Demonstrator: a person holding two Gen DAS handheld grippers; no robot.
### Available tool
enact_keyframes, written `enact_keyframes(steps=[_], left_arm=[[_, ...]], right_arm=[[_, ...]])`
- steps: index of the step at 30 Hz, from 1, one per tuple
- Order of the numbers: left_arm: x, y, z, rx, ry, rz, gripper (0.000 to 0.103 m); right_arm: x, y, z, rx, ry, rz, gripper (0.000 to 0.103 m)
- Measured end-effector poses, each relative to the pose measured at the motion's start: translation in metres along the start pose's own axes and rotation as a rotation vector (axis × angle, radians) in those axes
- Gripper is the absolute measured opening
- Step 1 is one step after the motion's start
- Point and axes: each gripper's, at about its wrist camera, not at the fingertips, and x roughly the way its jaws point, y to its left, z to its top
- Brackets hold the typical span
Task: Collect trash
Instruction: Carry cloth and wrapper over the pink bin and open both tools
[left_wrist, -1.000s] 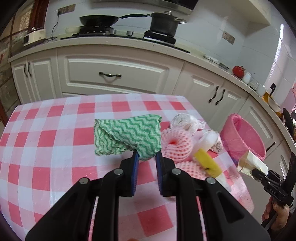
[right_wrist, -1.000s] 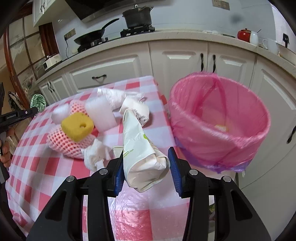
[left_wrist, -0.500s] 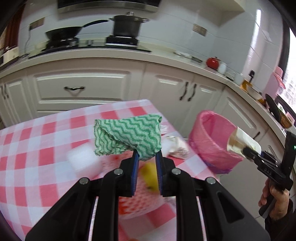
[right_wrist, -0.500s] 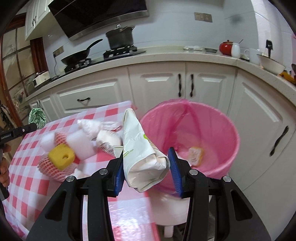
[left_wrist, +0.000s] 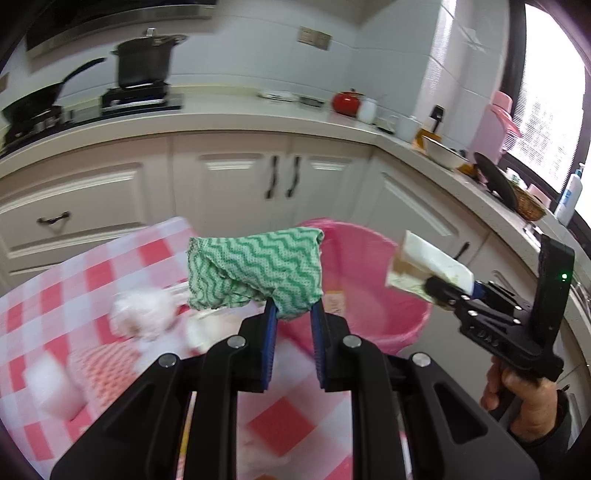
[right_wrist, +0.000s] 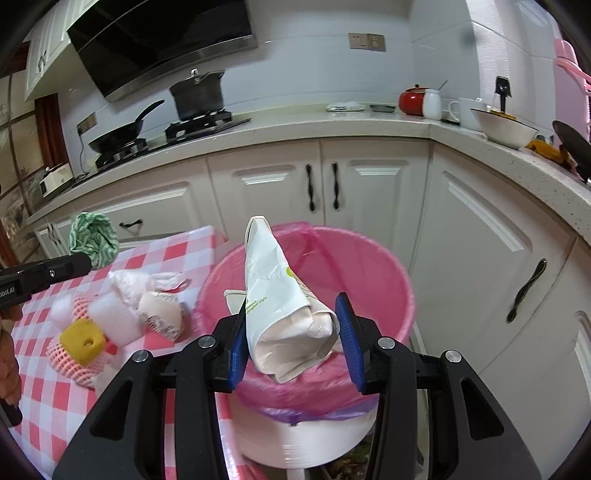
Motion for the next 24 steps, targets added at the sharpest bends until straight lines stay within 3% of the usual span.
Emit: enact_keyframes(steps=[7, 17, 19, 20, 22, 24], left_arm=[[0.036, -0.041, 0.016, 0.037, 0.037, -0.073, 0.017], [0.068, -0.062, 0.025, 0.028, 0.077, -0.139, 0.019], [0.072, -0.061, 0.025, 0.021, 0.085, -0.141, 0.032], [0.074, -0.061, 0.026, 0.020, 0.087, -0.138, 0.032], [0.076, -0.060, 0.026, 0.015, 0.090, -0.133, 0.041], [0.075, -0.057, 0.025, 0.007, 0.087, -0.128, 0.052]], right_arm=[[0.008, -0.021, 0.010, 0.016, -0.005, -0.022, 0.042], [0.013, -0.040, 0.013, 0.032, -0.010, -0.037, 0.042], [0.014, -0.041, 0.012, 0.032, -0.007, -0.037, 0.045], [0.014, -0.042, 0.012, 0.033, -0.007, -0.041, 0.048], [0.014, -0.044, 0.011, 0.037, -0.010, -0.048, 0.061], [0.014, -0.045, 0.010, 0.039, -0.013, -0.056, 0.062]])
